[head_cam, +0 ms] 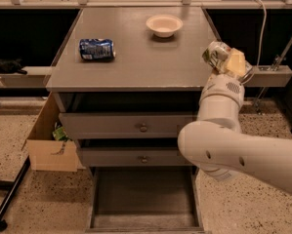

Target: Pick 7up can from bottom drawer and place on counter

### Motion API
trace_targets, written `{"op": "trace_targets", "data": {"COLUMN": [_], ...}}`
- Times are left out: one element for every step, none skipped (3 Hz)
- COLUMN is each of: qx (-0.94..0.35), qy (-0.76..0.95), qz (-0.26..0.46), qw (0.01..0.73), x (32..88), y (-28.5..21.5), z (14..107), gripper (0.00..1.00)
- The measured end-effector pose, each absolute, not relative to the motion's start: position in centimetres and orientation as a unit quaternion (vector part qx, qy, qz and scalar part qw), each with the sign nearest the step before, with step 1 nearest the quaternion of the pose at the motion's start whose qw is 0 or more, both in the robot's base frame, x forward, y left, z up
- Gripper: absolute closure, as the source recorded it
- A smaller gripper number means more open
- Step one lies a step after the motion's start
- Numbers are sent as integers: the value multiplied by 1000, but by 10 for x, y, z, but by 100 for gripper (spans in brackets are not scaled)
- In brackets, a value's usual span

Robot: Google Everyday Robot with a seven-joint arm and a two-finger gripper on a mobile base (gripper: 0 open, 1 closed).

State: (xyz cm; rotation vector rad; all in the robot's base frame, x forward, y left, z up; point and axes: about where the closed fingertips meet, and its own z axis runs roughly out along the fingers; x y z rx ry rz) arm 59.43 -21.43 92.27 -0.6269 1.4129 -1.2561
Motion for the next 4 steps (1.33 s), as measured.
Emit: {"op": "trace_targets", "data": {"qx": [-256, -293, -346, -358], "qy": [600, 561, 503, 486], "qz": [-508, -497, -498, -502], "qw": [563, 593, 616, 620], "x": [604, 613, 619, 617], "y": [-203, -153, -103, -94], "z": [938, 958, 966, 970], "gripper": [100, 100, 100, 100]}}
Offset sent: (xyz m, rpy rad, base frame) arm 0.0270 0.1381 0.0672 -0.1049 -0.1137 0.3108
